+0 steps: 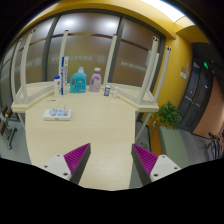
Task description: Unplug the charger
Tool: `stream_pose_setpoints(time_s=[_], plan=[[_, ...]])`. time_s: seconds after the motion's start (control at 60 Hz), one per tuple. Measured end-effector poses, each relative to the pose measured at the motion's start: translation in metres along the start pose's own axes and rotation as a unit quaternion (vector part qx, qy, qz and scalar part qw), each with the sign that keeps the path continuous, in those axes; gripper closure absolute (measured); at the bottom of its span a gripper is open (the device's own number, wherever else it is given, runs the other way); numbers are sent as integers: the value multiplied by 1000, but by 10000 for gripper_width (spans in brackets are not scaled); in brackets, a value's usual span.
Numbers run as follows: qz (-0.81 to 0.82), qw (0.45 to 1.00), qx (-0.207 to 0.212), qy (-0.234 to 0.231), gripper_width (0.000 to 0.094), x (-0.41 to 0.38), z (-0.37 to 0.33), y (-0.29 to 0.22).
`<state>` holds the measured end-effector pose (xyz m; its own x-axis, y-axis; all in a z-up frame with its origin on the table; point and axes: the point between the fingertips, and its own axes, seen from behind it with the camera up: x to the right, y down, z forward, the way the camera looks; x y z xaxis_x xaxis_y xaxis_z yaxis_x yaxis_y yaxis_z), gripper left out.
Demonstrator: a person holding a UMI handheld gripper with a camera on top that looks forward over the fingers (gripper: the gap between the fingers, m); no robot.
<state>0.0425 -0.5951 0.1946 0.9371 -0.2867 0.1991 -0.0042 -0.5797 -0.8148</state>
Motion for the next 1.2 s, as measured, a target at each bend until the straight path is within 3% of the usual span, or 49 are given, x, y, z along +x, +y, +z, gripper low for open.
stream_pose_setpoints(time_s=[0.133, 0.25, 0.483, 0.617, 0.8, 0.867, 1.033, 1.2], plan=[[3, 1000, -19, -9, 85, -62, 20, 11], [6, 999, -22, -46, 83, -124, 43, 12], [-4, 992, 27, -125, 85, -240, 146, -40], [-10, 990, 55, -126, 84, -277, 230, -71], [-13, 991, 62, -116, 104, -301, 315, -92], [-16, 991, 56, -121, 202, -307, 333, -91], [-32, 986, 73, -148, 700, -321, 343, -95], [-10, 986, 62, -151, 833, -323, 345, -95]])
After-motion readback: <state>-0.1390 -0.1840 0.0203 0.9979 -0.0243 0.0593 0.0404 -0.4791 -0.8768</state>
